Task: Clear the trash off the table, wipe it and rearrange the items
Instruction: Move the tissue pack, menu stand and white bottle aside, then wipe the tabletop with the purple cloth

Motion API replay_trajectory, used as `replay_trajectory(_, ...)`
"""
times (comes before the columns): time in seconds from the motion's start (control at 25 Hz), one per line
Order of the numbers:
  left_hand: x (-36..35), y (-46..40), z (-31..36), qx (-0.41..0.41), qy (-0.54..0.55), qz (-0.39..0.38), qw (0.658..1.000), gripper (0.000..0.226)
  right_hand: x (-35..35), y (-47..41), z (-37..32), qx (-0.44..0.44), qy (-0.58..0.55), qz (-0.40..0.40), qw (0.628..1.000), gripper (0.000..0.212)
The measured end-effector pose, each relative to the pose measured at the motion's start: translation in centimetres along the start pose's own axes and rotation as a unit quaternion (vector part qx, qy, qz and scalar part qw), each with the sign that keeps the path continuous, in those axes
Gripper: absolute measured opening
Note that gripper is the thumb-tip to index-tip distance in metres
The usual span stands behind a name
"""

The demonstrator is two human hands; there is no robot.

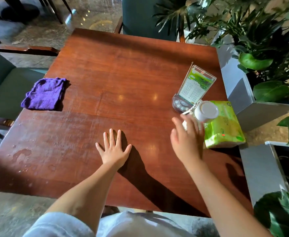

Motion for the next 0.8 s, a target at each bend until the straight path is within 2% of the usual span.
replay_trajectory(0.16, 1.8, -0.1, -0.6, -0.018, 0.028, -0.043, 0.999, 0.07, -2.1, 2.2, -3.7, 0.022, -0.061, -0.171, 0.983, 0.035)
replay_trajectory(0.24, 3.4, 0.4, -1.1, -0.031, 0.069, -0.04, 0.996, 0.058, -2.6, 2.3, -5.1, 0.045, -0.042, -0.271, 0.961, 0.034)
replay_trajectory(0.36, 6.0, 2.1, -1.8, -0.049, 0.047, -0.027, 0.997, 0.031, -3.7, 2.2, -7.9, 0.111, 0.003, -0.368, 0.923, 0.031)
replay_trajectory(0.48, 7.8, 4.4, -3.1, -0.078, -0.022, 0.005, 0.997, 0.025, -4.6, 2.1, -11.8, 0.168, -0.001, -0.401, 0.9, 0.031)
replay_trajectory(0.6, 10.4, 5.5, -5.1, -0.068, -0.057, 0.029, 0.996, 0.024, -5.2, 1.7, -15.9, 0.208, -0.011, -0.413, 0.886, 0.032)
replay_trajectory(0.8, 15.4, 4.3, -9.2, -0.055, -0.081, 0.083, 0.992, 0.026, -5.5, -0.8, -21.7, 0.235, -0.029, -0.387, 0.891, 0.033)
Point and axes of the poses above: each hand's wrist, its own y-axis away from the middle knuckle, its own x-axis out of the back of the hand, z = x × y, the point moved 5 cm from there along -y, towards the middle knuckle, and after that the axes turned 2 degrees about y, right-handed, at the moved point
